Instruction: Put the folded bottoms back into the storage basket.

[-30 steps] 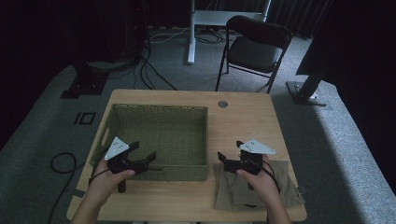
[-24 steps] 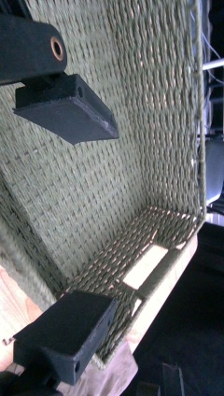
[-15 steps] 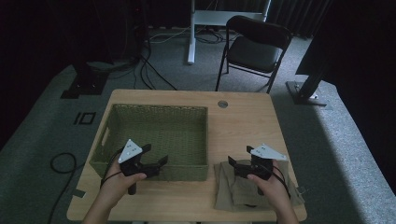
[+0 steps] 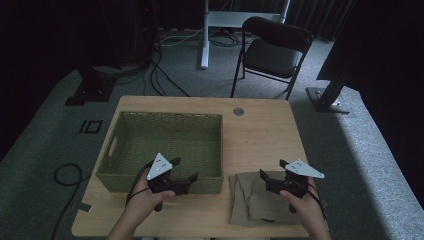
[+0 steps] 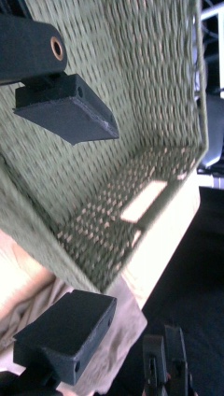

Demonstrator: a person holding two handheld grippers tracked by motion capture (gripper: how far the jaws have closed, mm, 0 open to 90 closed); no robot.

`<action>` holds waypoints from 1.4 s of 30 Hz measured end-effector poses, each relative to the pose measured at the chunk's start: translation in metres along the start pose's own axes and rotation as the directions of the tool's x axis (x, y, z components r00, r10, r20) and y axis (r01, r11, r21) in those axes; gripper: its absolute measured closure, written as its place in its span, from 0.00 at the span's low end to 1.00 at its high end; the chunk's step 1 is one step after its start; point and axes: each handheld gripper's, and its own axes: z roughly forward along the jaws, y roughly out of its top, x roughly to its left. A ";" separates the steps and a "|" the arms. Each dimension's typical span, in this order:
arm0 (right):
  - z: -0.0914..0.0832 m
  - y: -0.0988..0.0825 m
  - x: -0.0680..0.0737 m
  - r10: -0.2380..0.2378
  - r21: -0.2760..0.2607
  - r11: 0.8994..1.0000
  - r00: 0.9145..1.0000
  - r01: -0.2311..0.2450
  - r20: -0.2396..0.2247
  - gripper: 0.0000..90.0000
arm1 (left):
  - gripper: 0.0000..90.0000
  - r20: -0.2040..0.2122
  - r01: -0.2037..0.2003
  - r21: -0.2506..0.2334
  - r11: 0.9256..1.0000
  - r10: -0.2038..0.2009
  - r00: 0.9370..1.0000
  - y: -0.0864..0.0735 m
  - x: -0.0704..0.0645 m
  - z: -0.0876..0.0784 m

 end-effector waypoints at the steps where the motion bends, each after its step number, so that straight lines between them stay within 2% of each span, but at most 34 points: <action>1: -0.002 -0.001 -0.002 0.003 0.001 1.000 1.000 -0.003 0.004 0.15 | 0.20 0.004 -0.007 0.000 1.000 0.007 1.000 0.000 -0.003 0.002; 5: -0.006 -0.007 -0.010 0.013 0.006 1.000 1.000 -0.013 0.019 0.15 | 0.20 0.013 -0.015 0.001 1.000 0.015 1.000 0.000 -0.009 0.008; 7: -0.012 -0.012 -0.018 0.022 0.010 1.000 0.999 -0.022 0.034 0.15 | 0.20 0.026 -0.027 0.001 1.000 0.027 0.999 -0.001 -0.018 0.015; 19: -0.033 -0.034 -0.044 0.036 0.023 0.999 0.997 -0.038 0.074 0.15 | 0.20 0.083 -0.056 -0.003 0.998 0.056 0.995 0.003 -0.043 0.028; 21: -0.036 -0.038 -0.047 0.039 0.022 0.999 0.996 -0.040 0.074 0.15 | 0.20 0.068 -0.056 -0.009 0.998 0.057 0.996 0.003 -0.046 0.029; 25: -0.042 -0.045 -0.054 0.045 0.022 0.999 0.996 -0.047 0.081 0.15 | 0.20 0.083 -0.035 -0.020 0.999 0.036 0.996 0.002 -0.055 0.032; 29: -0.047 -0.052 -0.060 0.055 0.028 0.998 0.995 -0.057 0.089 0.15 | 0.20 0.106 -0.035 -0.030 0.999 0.038 0.994 0.001 -0.064 0.034; 35: -0.055 -0.063 -0.068 0.083 0.032 0.996 0.992 -0.086 0.100 0.16 | 0.20 0.129 -0.053 -0.055 0.997 0.059 0.990 0.001 -0.085 0.036; 40: -0.057 -0.067 -0.071 0.086 0.031 0.996 0.991 -0.090 0.102 0.16 | 0.20 0.179 -0.064 -0.039 0.997 0.070 0.981 -0.003 -0.103 0.040; 42: -0.058 -0.068 -0.072 0.092 0.031 0.995 0.990 -0.096 0.103 0.16 | 0.20 0.187 -0.056 -0.031 0.998 0.061 0.980 -0.005 -0.107 0.045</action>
